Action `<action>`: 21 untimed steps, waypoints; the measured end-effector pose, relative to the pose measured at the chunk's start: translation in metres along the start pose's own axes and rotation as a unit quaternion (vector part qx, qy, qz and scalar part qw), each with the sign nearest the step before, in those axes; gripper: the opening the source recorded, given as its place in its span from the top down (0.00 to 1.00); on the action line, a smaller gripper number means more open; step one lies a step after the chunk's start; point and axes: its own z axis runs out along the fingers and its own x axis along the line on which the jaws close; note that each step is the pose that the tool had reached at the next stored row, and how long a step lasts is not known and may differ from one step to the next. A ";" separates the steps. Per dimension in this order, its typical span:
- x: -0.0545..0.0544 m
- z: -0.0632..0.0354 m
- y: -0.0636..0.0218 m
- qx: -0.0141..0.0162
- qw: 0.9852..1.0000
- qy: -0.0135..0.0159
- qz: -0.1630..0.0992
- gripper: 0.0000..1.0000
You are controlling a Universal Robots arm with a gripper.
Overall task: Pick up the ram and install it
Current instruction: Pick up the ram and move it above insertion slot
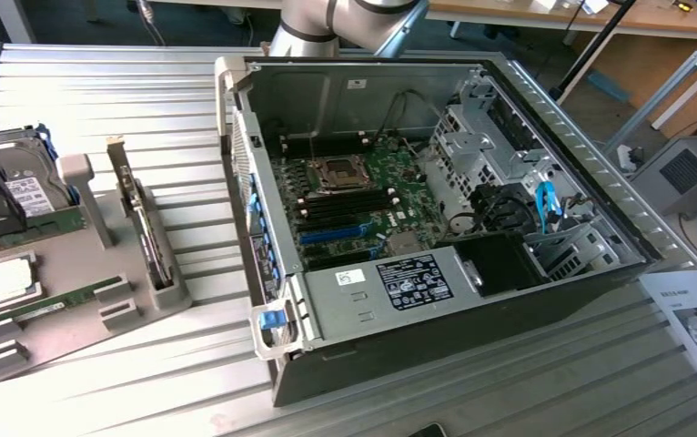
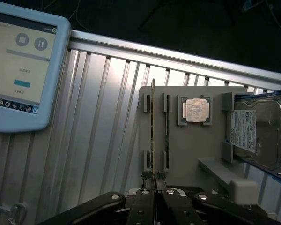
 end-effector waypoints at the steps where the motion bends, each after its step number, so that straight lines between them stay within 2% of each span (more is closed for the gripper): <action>1: 0.000 -0.0011 0.0000 0.000 1.000 0.000 0.000 0.88; 5: 0.000 -0.0054 0.0000 0.000 1.000 0.000 0.000 0.88; 10: 0.000 -0.0055 0.0000 0.000 1.000 0.000 0.001 0.88; 16: 0.000 -0.0055 0.0000 0.000 1.000 0.000 0.017 0.88; 21: 0.000 -0.0056 -0.0008 0.000 1.000 0.000 0.017 0.88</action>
